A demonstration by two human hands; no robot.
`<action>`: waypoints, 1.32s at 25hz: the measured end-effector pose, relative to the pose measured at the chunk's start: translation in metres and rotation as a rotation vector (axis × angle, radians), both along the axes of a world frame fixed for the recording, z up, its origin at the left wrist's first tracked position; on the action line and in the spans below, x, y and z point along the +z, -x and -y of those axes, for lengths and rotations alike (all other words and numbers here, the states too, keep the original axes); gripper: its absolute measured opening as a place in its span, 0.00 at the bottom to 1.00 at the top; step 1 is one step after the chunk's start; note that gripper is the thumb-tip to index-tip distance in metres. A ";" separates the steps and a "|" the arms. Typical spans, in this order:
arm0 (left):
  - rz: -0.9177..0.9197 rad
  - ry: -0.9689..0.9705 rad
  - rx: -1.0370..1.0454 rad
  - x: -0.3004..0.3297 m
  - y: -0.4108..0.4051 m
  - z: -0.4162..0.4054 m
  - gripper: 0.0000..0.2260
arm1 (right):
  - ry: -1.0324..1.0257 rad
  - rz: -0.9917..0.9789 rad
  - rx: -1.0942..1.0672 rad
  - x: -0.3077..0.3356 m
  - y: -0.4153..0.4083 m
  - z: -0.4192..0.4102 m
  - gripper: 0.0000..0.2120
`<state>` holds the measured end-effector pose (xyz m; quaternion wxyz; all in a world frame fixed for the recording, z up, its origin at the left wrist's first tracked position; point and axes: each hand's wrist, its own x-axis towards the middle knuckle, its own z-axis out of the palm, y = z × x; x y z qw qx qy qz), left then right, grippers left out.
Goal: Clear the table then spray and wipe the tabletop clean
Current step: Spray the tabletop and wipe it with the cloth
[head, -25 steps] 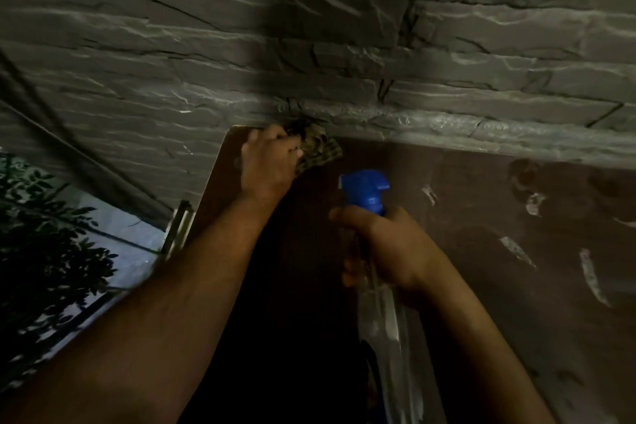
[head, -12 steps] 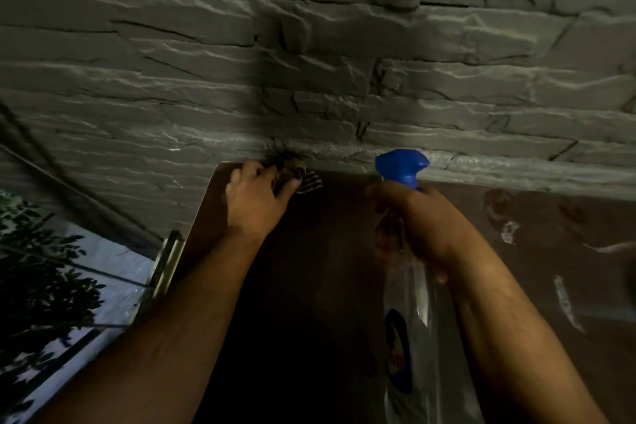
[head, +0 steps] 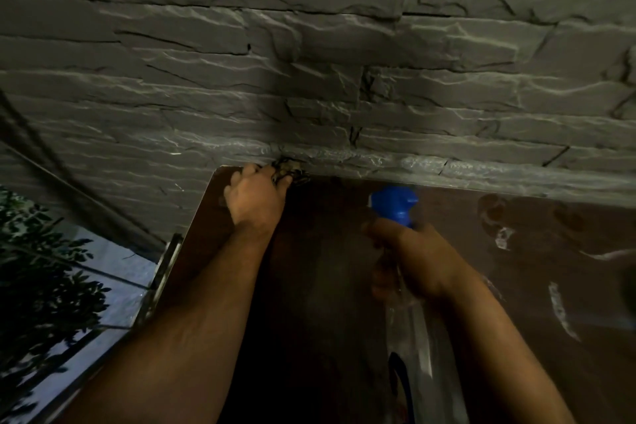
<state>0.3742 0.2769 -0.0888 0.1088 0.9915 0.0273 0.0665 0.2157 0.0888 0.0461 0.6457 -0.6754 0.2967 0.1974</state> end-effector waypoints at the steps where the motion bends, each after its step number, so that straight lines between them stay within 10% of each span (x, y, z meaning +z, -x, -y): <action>1: -0.005 -0.010 0.001 -0.001 0.002 0.001 0.24 | -0.020 -0.008 0.004 -0.002 0.003 -0.003 0.12; 12: 0.037 -0.058 -0.309 -0.007 0.058 0.010 0.15 | -0.033 -0.020 0.004 -0.001 0.011 0.004 0.15; 17: -0.083 0.037 0.117 0.010 0.018 0.057 0.17 | -0.086 0.024 0.012 -0.006 0.023 0.018 0.12; 21: 0.022 -0.012 -0.295 -0.006 0.066 0.056 0.12 | -0.073 0.006 0.019 0.001 0.031 0.019 0.11; 26: -0.051 0.011 -0.026 0.002 0.016 0.048 0.13 | -0.105 0.005 0.038 -0.005 0.034 0.019 0.13; 30: 0.069 0.086 -0.552 -0.020 0.051 0.032 0.09 | -0.122 -0.029 0.041 -0.005 0.034 0.013 0.13; 33: 0.056 0.138 -0.494 -0.017 0.029 0.020 0.12 | -0.131 -0.039 0.082 -0.003 0.037 0.010 0.13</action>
